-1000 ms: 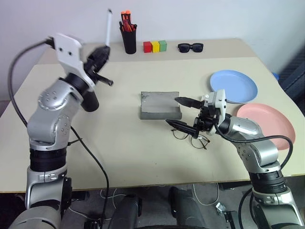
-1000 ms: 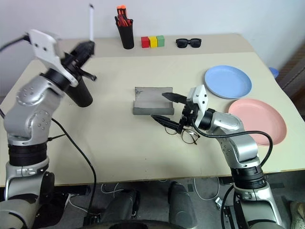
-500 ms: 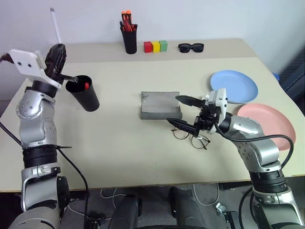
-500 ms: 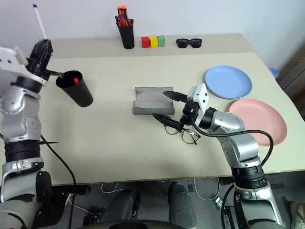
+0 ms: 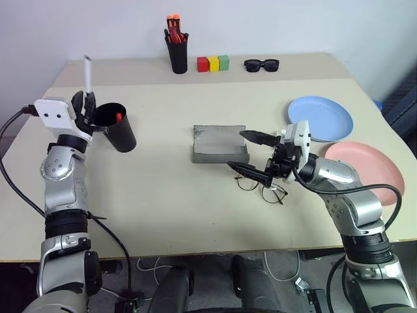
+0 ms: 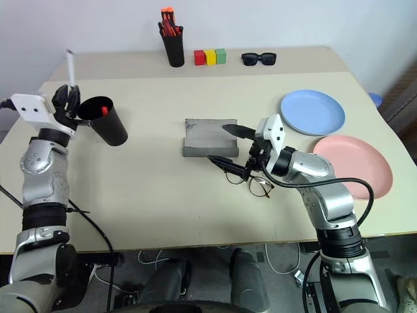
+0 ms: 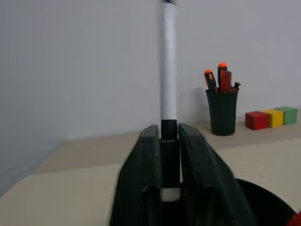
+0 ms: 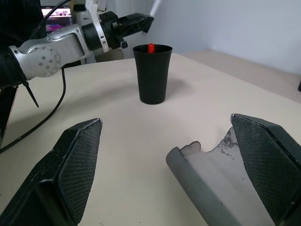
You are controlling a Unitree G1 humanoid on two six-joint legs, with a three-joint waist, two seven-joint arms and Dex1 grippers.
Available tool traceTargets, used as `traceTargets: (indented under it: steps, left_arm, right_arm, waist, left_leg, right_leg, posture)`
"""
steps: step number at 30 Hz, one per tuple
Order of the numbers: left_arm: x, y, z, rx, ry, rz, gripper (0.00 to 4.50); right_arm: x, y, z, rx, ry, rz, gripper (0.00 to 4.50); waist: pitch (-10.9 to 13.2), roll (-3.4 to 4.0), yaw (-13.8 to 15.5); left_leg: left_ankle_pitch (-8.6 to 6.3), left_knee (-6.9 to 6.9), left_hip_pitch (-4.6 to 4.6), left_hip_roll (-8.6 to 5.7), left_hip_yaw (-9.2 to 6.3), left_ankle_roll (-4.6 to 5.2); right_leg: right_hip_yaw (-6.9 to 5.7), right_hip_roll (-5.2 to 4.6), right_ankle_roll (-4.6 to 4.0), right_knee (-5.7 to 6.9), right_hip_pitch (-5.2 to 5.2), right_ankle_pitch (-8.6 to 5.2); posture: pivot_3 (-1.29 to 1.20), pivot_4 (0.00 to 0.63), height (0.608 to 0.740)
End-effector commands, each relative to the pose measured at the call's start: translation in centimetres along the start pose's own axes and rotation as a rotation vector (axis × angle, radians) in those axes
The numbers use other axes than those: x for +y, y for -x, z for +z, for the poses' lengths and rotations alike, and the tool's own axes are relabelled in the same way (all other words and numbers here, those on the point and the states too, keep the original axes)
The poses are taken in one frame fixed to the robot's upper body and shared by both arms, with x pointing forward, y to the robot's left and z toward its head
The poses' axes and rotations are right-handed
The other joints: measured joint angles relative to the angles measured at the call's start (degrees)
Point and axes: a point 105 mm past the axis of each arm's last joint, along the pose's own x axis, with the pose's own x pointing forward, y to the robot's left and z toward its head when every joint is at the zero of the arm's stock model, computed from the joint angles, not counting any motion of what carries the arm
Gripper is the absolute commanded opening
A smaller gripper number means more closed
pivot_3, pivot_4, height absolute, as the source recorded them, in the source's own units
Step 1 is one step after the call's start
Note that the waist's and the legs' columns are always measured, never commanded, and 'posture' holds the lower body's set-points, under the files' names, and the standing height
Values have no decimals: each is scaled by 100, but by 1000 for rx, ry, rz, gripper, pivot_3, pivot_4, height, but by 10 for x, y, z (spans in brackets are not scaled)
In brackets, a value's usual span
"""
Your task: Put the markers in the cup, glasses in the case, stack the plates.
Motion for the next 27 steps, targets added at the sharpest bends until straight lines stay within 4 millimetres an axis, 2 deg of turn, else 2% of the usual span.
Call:
traceTargets:
  steps: [1, 4, 11, 17, 20, 24, 27]
  left_arm:
    - [2, 2, 6, -38, 7, -4, 2824]
    - [-1, 3, 5, -33, 11, -24, 4416]
    - [-6, 1, 13, -55, 17, -65, 4470]
    - [-32, 3, 35, -68, 72, -280, 4470]
    - [-61, 9, 42, -21, 197, -475, 4470]
    - [-122, 23, 37, 95, 144, -822, 4470]
    - [-163, 21, 34, 111, 145, -961, 4470]
  right_arm:
    - [3, -2, 15, -32, 60, 15, 4500]
    - [3, -2, 15, -30, 64, 13, 4500]
    - [3, -2, 14, -29, 68, 10, 4500]
    - [-6, 4, 10, -3, 75, -16, 4500]
    - [-16, 5, 9, 15, 63, -52, 4500]
    - [-18, 1, 8, 11, 74, -56, 4500]
    - [-19, -1, 7, 5, 82, -60, 4500]
  waist:
    - [0, 0, -4]
    - [0, 0, -9]
    - [0, 0, -7]
    - [0, 0, -6]
    - [0, 0, -21]
    - [0, 1, -11]
    - [0, 1, 8]
  left_leg:
    - [0, 0, 0, 0, 0, 0]
    - [0, 0, 0, 0, 0, 0]
    - [0, 0, 0, 0, 0, 0]
    - [0, 0, -1, 1, 0, 0]
    - [0, 0, 1, 1, 0, 0]
    - [0, 0, 2, 1, 0, 1]
    - [0, 2, -1, 0, 0, 1]
  right_leg:
    - [0, 0, 0, 0, 0, 0]
    - [0, 0, 0, 0, 0, 0]
    - [0, 0, 0, 0, 0, 0]
    - [0, 0, 0, 0, 0, 0]
    - [0, 1, 0, 2, 0, 0]
    - [0, 2, -1, 3, 0, -1]
    - [0, 2, 0, 1, 3, -1]
  posture:
    - [0, 150, 740]
    - [0, 150, 740]
    - [0, 150, 740]
    - [0, 150, 740]
    - [0, 150, 740]
    - [0, 150, 740]
    - [0, 150, 740]
